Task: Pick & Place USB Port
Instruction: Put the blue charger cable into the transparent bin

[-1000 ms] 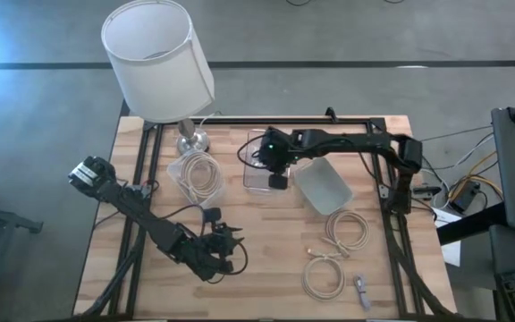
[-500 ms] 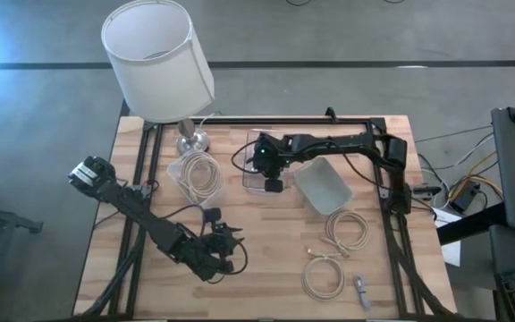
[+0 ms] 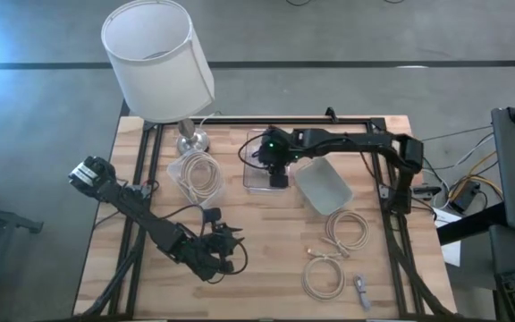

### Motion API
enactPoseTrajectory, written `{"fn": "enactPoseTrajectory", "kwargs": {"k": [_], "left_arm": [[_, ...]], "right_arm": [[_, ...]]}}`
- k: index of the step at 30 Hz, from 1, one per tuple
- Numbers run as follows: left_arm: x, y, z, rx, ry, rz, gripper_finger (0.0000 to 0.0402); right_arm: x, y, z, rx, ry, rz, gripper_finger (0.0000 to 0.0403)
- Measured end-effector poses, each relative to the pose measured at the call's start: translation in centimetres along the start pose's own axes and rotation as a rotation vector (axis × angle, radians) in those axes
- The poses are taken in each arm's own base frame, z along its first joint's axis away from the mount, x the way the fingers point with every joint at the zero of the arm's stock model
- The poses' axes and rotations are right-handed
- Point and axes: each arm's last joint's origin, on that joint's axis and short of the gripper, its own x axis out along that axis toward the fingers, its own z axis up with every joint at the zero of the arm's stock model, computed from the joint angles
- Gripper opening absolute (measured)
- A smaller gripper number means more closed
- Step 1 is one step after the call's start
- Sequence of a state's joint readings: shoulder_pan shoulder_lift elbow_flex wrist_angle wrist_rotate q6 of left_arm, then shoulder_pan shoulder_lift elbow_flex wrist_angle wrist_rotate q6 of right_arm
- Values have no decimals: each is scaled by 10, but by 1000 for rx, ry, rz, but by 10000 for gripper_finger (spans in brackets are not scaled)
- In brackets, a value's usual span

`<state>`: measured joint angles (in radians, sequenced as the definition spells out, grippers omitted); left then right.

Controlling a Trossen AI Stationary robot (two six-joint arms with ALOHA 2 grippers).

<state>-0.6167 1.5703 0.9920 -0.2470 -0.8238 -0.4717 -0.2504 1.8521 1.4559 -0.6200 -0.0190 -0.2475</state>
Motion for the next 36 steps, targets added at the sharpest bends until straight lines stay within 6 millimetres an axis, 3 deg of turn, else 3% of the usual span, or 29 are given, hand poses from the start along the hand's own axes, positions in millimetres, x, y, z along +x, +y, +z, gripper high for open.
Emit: {"fn": "enactPoseTrajectory", "kwargs": {"k": [9, 18, 27, 36], "left_arm": [[0, 0, 0, 7, 1, 1, 122], [0, 0, 0, 5, 0, 0, 122], [0, 0, 0, 4, -2, 0, 122], [5, 5, 4, 5, -10, 29, 122]], "right_arm": [[-60, 47, 2, 63, -4, 70, 163], [-111, 113, -7, 120, 5, 179, 145], [-124, 190, -27, 157, 106, 285, 143], [-118, 258, -86, 457, 354, 243, 150]]}}
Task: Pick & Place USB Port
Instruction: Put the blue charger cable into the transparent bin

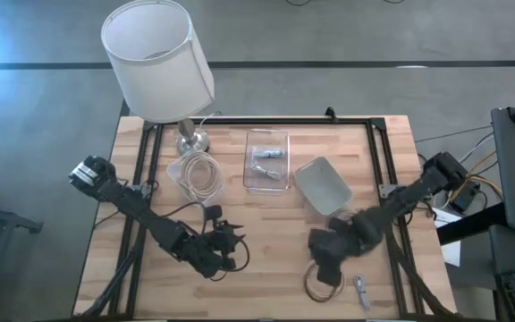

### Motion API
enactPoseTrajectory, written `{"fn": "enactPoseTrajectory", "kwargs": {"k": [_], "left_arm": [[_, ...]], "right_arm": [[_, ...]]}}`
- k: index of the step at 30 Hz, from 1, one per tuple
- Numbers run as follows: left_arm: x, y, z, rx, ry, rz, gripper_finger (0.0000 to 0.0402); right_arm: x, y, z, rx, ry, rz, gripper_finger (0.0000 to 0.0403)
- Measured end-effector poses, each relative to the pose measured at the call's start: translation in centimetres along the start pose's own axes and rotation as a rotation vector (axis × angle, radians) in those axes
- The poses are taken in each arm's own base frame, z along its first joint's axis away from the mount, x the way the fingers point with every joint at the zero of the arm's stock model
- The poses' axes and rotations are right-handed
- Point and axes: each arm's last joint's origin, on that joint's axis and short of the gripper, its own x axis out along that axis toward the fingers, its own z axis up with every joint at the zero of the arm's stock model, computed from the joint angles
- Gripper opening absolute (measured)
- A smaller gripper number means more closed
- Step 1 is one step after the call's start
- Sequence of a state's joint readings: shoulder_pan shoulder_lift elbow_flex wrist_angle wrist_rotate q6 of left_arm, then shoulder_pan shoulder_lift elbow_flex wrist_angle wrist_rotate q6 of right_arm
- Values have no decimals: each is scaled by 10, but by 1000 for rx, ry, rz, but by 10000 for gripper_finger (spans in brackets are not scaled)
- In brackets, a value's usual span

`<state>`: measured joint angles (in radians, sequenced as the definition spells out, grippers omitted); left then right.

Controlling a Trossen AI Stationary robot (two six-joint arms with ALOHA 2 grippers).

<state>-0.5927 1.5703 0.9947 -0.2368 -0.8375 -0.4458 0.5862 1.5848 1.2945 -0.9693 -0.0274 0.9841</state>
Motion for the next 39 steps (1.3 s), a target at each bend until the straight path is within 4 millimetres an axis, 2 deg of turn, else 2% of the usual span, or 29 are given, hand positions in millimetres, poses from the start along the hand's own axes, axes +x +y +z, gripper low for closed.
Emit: {"fn": "enactPoseTrajectory", "kwargs": {"k": [4, 9, 18, 23, 39], "left_arm": [[7, 6, 3, -7, 5, 25, 122], [18, 18, 7, -4, 15, 68, 122], [34, 35, 13, 14, 29, 128, 122], [39, 41, 17, 7, 19, 136, 122], [42, 45, 19, 48, 16, 144, 122]], "right_arm": [[19, 5, -37, 247, 81, -47, 144], [36, 8, -78, 442, 169, -90, 139], [61, 2, -121, 670, 269, -124, 137], [71, -1, -131, 715, 278, -98, 138], [92, -26, -138, 808, 250, -178, 114]]}}
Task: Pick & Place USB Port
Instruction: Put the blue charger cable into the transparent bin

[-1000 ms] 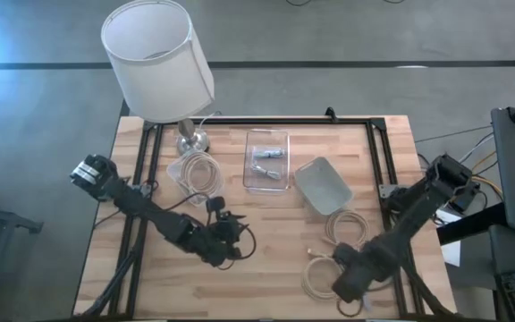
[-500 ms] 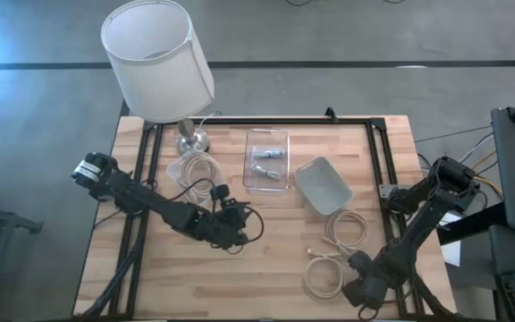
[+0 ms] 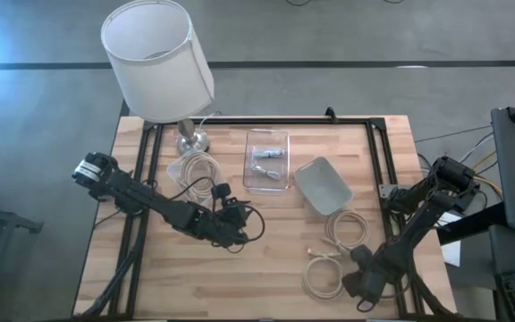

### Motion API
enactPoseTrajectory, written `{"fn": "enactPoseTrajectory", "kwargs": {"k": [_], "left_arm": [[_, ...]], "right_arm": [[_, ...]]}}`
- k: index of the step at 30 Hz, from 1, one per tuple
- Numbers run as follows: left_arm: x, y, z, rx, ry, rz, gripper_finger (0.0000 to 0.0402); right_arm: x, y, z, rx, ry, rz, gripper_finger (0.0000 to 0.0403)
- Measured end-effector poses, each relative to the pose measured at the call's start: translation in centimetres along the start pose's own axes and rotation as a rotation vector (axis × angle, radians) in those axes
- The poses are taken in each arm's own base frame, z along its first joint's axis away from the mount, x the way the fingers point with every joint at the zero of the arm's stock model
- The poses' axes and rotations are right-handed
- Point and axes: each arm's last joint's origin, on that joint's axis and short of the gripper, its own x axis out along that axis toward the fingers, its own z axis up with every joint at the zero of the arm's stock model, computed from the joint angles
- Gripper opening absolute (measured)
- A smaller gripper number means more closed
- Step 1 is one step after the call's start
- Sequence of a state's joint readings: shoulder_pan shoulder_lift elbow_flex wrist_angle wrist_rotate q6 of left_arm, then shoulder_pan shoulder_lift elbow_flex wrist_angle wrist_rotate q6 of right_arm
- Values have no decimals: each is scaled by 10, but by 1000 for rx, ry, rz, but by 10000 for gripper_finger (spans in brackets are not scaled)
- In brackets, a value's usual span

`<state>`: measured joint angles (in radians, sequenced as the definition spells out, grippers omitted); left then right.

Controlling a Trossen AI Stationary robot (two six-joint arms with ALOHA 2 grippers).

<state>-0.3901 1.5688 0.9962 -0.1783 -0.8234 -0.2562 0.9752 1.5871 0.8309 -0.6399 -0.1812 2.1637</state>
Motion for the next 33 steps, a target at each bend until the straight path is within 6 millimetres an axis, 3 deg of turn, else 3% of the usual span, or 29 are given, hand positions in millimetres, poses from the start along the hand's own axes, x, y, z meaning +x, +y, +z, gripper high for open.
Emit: {"fn": "enactPoseTrajectory", "kwargs": {"k": [7, 18, 22, 33], "left_arm": [[0, 0, 0, 0, 1, 0, 122], [0, 0, 0, 0, 1, 0, 122], [0, 0, 0, 0, 1, 1, 122], [1, 1, 0, -1, 2, 3, 122]], "right_arm": [[8, -7, 10, 51, -96, 27, 90], [8, -6, 10, 16, -103, 40, 17], [5, -4, 9, 1, -99, 46, 15], [-41, 8, -9, -71, -184, -37, 14]]}}
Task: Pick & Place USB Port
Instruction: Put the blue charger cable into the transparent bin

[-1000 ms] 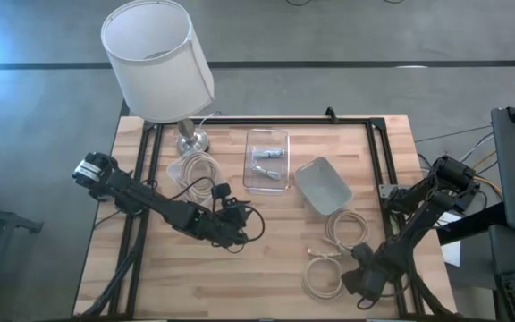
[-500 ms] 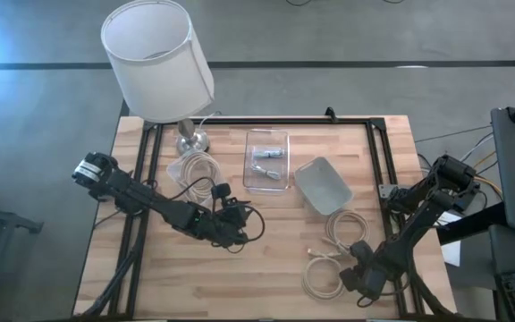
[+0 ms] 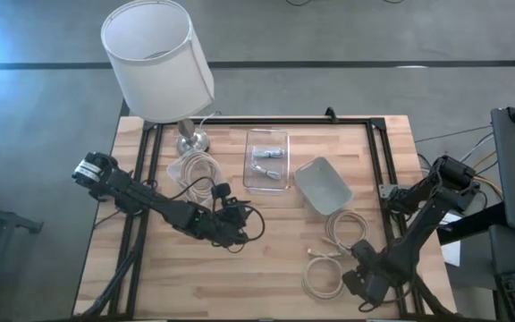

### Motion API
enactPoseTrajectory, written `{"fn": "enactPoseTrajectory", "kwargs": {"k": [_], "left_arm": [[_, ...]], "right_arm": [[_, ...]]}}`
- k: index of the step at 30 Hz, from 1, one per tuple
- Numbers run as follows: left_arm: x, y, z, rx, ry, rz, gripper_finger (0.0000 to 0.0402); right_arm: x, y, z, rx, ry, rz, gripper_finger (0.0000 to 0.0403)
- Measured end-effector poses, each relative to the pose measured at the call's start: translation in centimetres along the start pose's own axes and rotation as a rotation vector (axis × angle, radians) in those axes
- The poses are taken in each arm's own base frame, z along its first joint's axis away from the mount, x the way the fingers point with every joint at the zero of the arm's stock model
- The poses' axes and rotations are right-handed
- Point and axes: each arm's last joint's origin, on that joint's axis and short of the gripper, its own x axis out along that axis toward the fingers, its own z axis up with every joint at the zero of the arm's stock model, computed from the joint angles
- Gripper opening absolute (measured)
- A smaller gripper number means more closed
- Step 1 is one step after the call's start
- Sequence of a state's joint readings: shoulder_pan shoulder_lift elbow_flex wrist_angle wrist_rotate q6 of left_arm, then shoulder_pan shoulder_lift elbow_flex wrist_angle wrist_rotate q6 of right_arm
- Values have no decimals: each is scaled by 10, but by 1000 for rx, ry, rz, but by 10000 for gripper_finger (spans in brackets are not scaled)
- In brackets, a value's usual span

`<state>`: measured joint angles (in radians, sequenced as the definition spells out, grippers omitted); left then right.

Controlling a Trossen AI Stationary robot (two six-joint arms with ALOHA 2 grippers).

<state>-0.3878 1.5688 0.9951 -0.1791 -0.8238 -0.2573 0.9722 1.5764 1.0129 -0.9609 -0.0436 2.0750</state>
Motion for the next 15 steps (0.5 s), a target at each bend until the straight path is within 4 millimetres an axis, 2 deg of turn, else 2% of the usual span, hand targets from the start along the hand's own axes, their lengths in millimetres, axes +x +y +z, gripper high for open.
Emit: {"fn": "enactPoseTrajectory", "kwargs": {"k": [8, 12, 15], "left_arm": [[0, 0, 0, 0, 0, 0, 122], [0, 0, 0, -1, -1, 0, 122], [0, 0, 0, -2, -1, -1, 122]], "right_arm": [[-40, 13, 2, -146, -218, 84, 14], [-53, 18, 16, -214, -325, 73, 13], [-58, 24, 30, -264, -340, 52, 13]]}}
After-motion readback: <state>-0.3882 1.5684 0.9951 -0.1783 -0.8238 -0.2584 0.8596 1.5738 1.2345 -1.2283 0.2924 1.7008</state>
